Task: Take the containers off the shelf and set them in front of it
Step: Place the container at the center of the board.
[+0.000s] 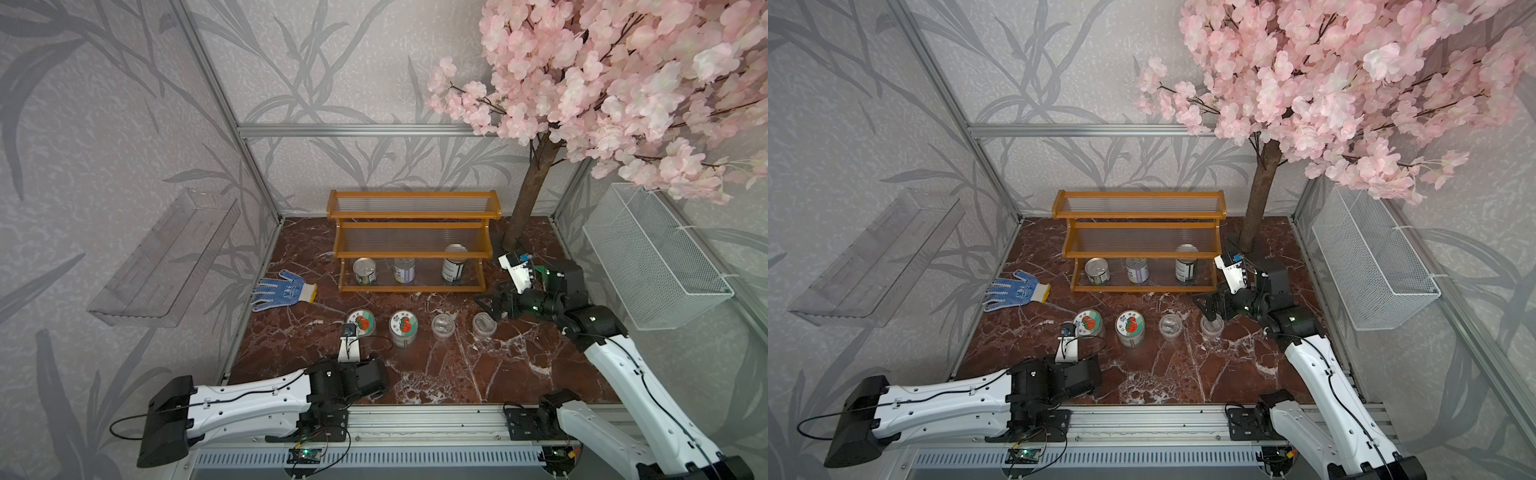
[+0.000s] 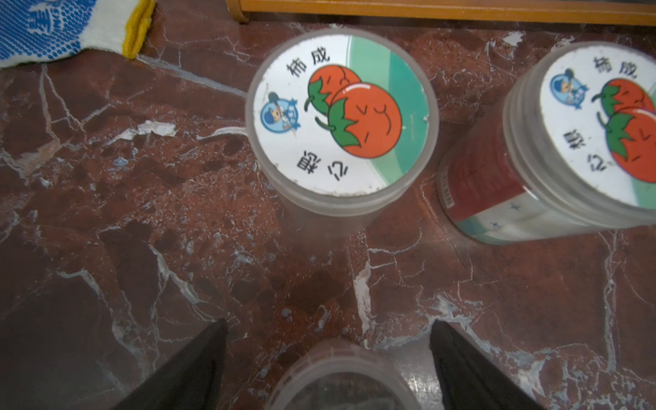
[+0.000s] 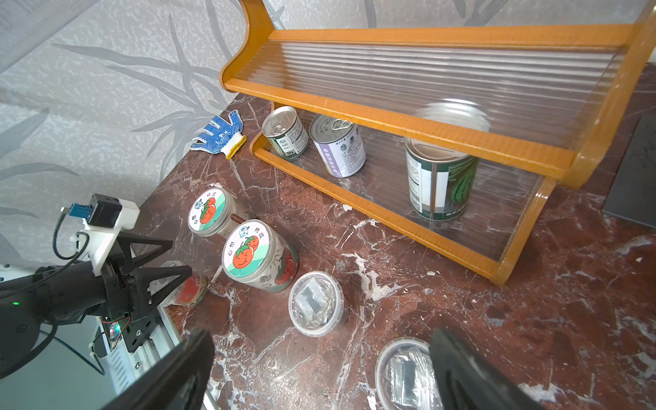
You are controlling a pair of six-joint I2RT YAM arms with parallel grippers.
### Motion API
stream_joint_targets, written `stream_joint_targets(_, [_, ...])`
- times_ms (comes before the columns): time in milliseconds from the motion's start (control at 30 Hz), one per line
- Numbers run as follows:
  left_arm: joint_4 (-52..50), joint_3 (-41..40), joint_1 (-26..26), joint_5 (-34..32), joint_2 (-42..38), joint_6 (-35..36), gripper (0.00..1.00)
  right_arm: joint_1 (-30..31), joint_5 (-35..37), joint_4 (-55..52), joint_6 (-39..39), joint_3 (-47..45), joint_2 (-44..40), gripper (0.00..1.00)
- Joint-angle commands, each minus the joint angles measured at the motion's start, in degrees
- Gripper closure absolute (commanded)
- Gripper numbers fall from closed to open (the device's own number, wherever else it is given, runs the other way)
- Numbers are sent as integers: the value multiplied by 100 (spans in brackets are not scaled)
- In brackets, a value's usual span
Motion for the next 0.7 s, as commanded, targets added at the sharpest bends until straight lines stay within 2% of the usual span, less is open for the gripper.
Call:
stream_joint_targets(0, [-124,378,197,-345,-95,368,7,30,-118,168,53,-75,-33,1])
stream_joint_targets(133, [394,688,866,-208,-272,1470,6,26,-233,289,171,-149,-42,1])
stream_joint_targets(267, [1425,913,1987,522,-214,3071,5,31,-286,426,292,-211,-46,1])
stream_joint_targets(367, [2145,1049,2815,1255,139,3976,3,38,-282,461,315,-221,-59,1])
stream_joint_targets(467, [2705,1187,3406,1759,617,4571,0,39,-234,472,328,-228,-101,1])
stream_joint_targets(600, [3623,1178,4227,2528,1285,4976,0,40,-177,504,334,-216,-112,1])
stream_joint_targets(667, [3811,1294,4428,2672,1683,5154,0,39,-142,521,328,-196,-117,1])
